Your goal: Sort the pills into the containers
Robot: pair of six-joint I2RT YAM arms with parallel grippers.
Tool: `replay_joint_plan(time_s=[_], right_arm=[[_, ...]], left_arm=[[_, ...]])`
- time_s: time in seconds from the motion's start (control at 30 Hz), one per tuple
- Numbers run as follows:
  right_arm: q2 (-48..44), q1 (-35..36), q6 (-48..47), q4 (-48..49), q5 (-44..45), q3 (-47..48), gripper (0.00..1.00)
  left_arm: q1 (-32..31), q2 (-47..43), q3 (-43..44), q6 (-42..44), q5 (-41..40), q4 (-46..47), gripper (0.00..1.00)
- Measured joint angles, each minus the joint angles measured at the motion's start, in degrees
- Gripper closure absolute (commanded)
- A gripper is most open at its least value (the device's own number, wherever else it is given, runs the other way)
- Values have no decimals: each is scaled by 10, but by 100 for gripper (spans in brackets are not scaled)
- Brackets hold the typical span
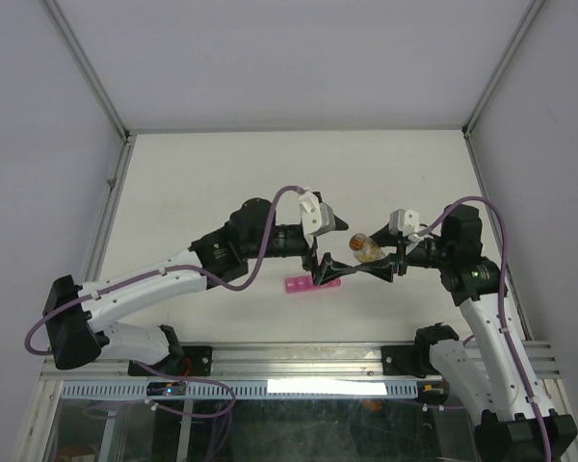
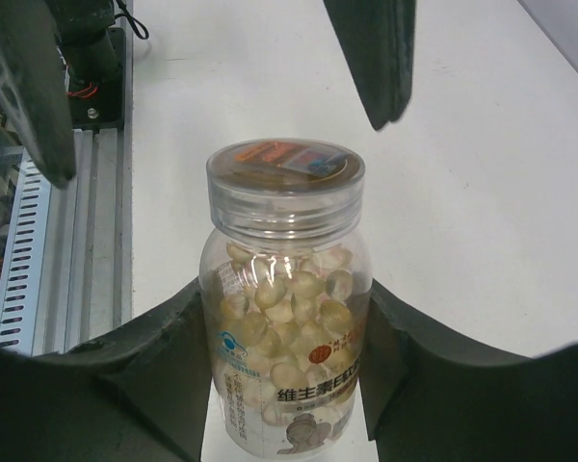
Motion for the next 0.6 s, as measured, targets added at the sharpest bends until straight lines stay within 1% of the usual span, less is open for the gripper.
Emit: replay_joint_plan(time_s=[0.13, 0.27, 0.4, 0.5, 0.6], right_arm=[[0, -1, 0, 0, 0, 0, 100], [0, -1, 0, 0, 0, 0, 100], [0, -2, 0, 0, 0, 0, 100], [0, -2, 0, 0, 0, 0, 100], [0, -2, 0, 0, 0, 0, 100]], left_arm=[[0, -43, -61, -98, -36, 79, 1], [-2, -55, -74, -194, -97, 112, 1], [-31, -52, -63, -226, -198, 85, 1], [-71, -29, -20, -229, -270, 44, 3], [-92, -9, 11, -228, -309, 20, 12]])
